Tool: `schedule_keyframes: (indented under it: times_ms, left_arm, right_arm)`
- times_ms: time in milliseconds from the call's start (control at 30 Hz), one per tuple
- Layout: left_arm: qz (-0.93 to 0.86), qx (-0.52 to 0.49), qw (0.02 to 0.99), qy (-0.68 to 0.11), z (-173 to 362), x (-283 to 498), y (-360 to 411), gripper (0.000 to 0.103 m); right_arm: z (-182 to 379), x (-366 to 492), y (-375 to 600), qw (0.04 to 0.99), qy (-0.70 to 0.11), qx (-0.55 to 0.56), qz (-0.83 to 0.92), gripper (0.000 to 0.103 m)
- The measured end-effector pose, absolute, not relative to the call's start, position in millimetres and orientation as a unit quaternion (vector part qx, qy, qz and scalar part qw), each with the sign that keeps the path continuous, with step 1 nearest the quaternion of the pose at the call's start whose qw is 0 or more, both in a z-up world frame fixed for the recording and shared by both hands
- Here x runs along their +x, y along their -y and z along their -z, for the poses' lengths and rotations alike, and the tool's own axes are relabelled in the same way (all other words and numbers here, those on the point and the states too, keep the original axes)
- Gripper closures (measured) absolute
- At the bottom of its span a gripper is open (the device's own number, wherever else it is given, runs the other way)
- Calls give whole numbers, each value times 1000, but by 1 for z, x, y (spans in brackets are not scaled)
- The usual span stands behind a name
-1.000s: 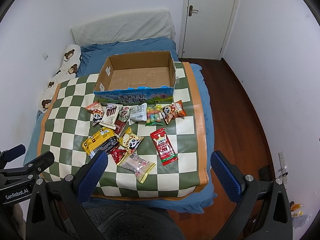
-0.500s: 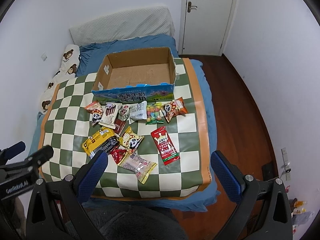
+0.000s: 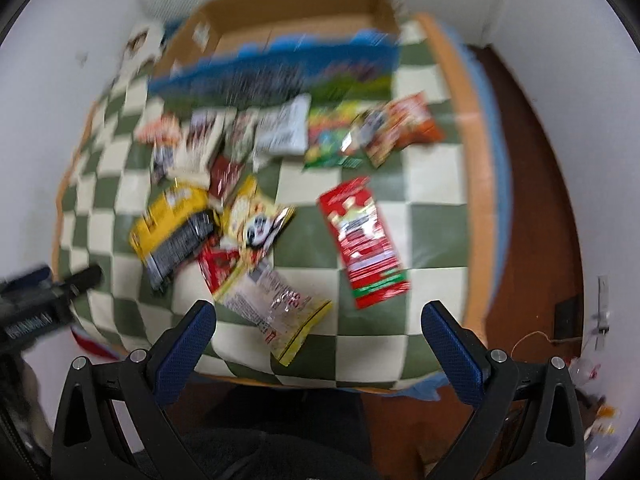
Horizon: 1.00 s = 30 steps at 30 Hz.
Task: Organize snacks
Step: 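Grasp the yellow-black biscuit bag with left tool while right tool grasps the clear bread bag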
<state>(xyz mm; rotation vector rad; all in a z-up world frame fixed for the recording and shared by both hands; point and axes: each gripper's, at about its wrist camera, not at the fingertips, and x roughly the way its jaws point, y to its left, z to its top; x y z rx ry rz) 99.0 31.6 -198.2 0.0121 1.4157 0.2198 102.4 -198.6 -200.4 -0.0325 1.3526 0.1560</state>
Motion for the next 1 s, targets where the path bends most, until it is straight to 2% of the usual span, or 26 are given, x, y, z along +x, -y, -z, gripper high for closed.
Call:
schedule_keyframes:
  times_ms: [200,467,533,633,800,967,1000]
  left_arm:
    - [-70,126,747,-649,235,118,-37,0]
    - [22,254,714,-652,289,149,-22,0]
    - [53,278,702,-654,303,154,-18,0]
    - [97,306,681,-658,321,159,-13,0]
    - [160,300,656,-673,333,171,-7,0]
    - [177,311,639,-681,354,180,-2,0]
    - [176,302,643,-681,356,182,-4,4]
  right_arm:
    - [291,122,148,726,-668,-81,-138,0]
    - [360,119,92,682,-686,-181,-181,1]
    - [375,114,84,676,-688,-195,-178,4]
    - [393,106,79,680,-682,-217,-159,15]
    - [403,97,93,703,-686,-155,-111,31]
    - [409,102,124,713,-701,-12,-35,36]
    - [412,103,129,714,-700,18,-23,36]
